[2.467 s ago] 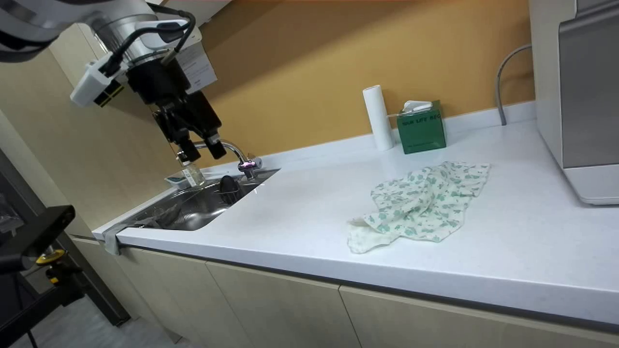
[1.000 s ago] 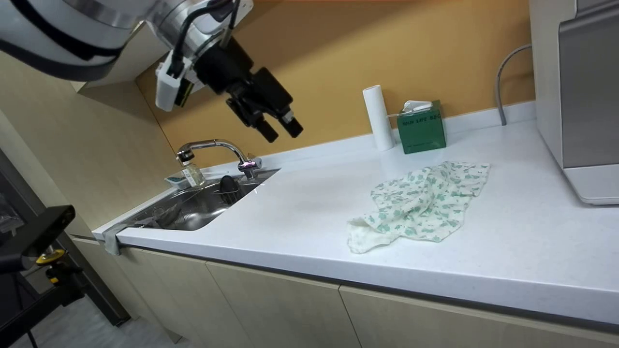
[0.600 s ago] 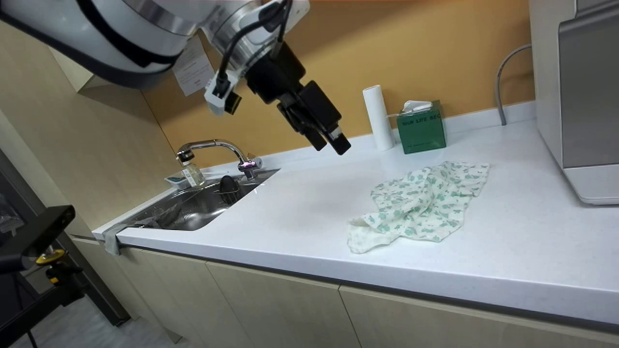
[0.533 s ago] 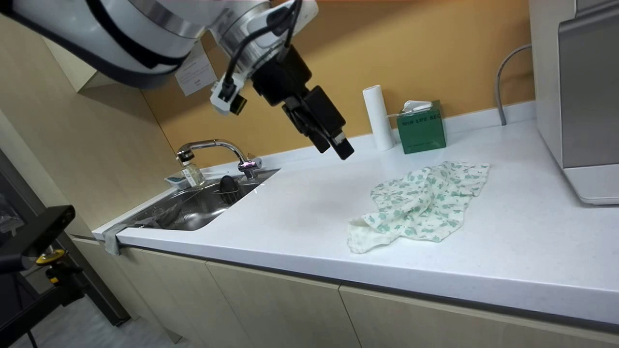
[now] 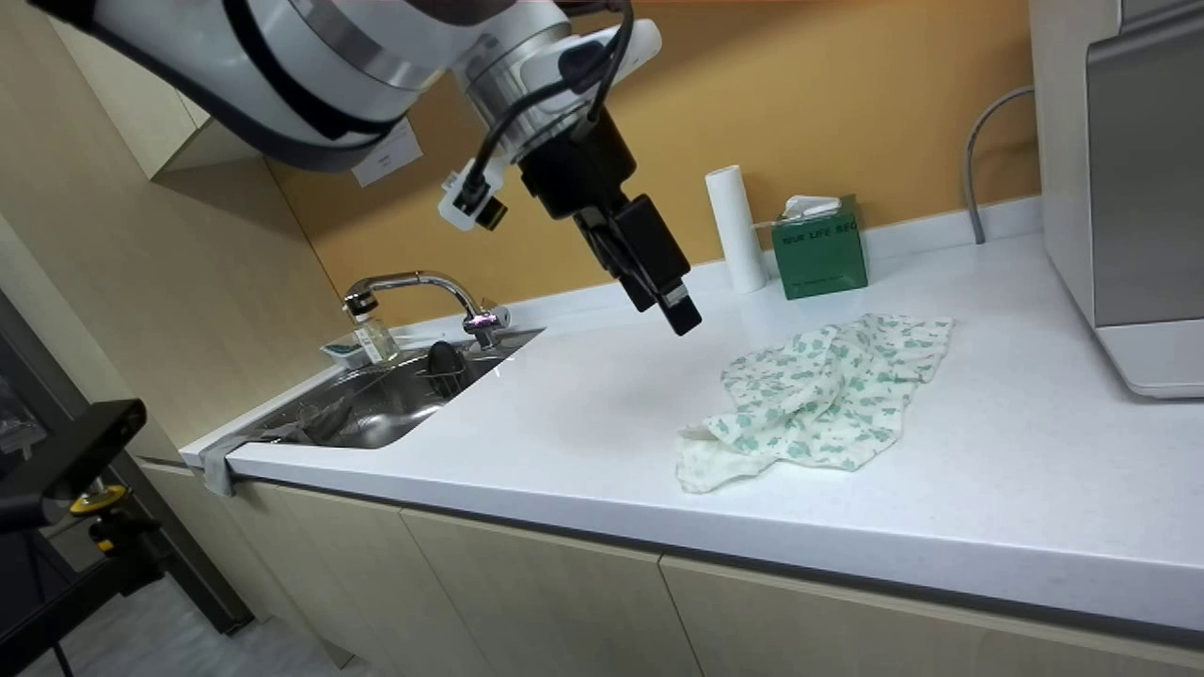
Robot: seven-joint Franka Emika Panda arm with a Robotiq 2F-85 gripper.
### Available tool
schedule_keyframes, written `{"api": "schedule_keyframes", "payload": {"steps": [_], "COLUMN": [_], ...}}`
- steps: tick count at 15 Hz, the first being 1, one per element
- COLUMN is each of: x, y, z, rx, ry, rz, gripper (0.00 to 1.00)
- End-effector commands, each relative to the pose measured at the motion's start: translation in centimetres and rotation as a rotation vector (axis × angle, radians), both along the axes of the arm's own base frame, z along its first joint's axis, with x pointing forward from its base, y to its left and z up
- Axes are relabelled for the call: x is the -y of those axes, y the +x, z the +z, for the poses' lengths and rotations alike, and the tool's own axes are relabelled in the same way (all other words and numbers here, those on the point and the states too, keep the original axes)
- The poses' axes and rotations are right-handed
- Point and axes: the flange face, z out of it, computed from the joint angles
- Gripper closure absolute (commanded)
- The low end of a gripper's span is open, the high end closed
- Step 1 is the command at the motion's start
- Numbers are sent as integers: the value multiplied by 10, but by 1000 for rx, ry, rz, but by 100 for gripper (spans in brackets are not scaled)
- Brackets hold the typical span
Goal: Wipe the counter with the towel
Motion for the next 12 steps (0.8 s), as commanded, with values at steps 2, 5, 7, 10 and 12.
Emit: {"api": "schedule_keyframes", "payload": {"steps": [2,5,7,10,12], "x": [35,57,67,75,79], "y": [18,34,48,71,87], "z": [-20,-39,-51,-68,-78], "rx": [-32,-54,-63,-70,-74], "ry": [7,4,7,25,32], "rz": [-27,15,74,218,307], "gripper": [0,0,0,0,0]}}
